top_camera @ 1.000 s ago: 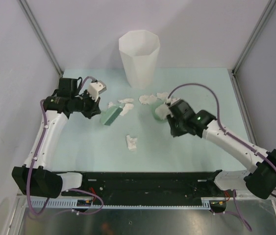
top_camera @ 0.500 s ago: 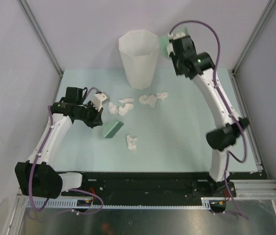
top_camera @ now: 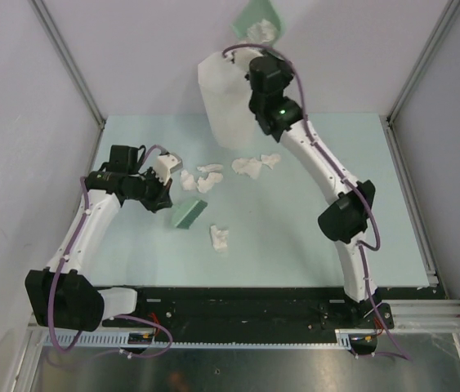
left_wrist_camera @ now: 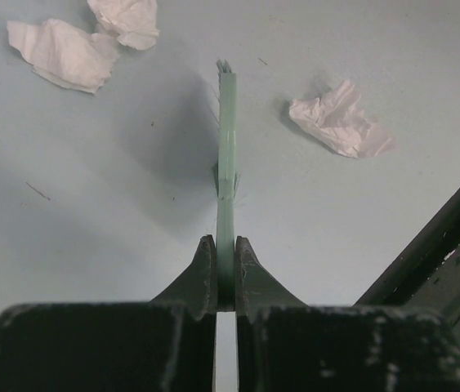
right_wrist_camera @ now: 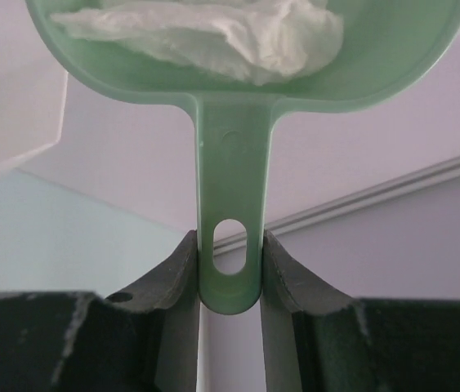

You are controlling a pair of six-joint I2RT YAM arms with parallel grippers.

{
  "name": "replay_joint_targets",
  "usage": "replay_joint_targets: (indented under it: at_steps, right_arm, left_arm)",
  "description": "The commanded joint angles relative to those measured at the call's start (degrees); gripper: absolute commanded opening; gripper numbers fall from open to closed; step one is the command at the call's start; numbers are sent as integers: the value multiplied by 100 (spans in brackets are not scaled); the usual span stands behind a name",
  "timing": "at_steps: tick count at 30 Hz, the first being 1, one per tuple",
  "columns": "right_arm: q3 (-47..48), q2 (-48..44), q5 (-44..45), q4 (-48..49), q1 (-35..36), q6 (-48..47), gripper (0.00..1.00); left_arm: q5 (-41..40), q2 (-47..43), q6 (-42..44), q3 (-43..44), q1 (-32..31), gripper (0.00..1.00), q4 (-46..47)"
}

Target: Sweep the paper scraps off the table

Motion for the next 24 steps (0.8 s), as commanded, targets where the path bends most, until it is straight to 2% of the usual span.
replay_joint_targets:
  at_steps: [1,6,10,11,14,19,24]
  right_arm:
    - [-764,133,717,3437,287,-3194,0]
    - [-1301,115,630,4807,330,-4477,0]
    - [-2048,19,174,6168,392,-6067,0]
    - [-2362,10,59,6676,392,-6758,0]
    - [-2611,-17,-310,7154,349,-7526,2]
    - [-2857,-96,-671,7402,278,-7819,6]
    - [-2858,-166,-681,7095,269,-7705,6]
  left_arm:
    - [313,-163,69,-35,22,0,160]
    - [199,-269,104,-44,31,0,143]
    - [269,-278,60,-17,22,0,152]
    - [287,-278,69,-26,22,0,152]
    - [313,-304,69,-52,22,0,143]
    - [225,-357,104,-88,22,0,143]
    - [243,-330,95,-62,22,0,143]
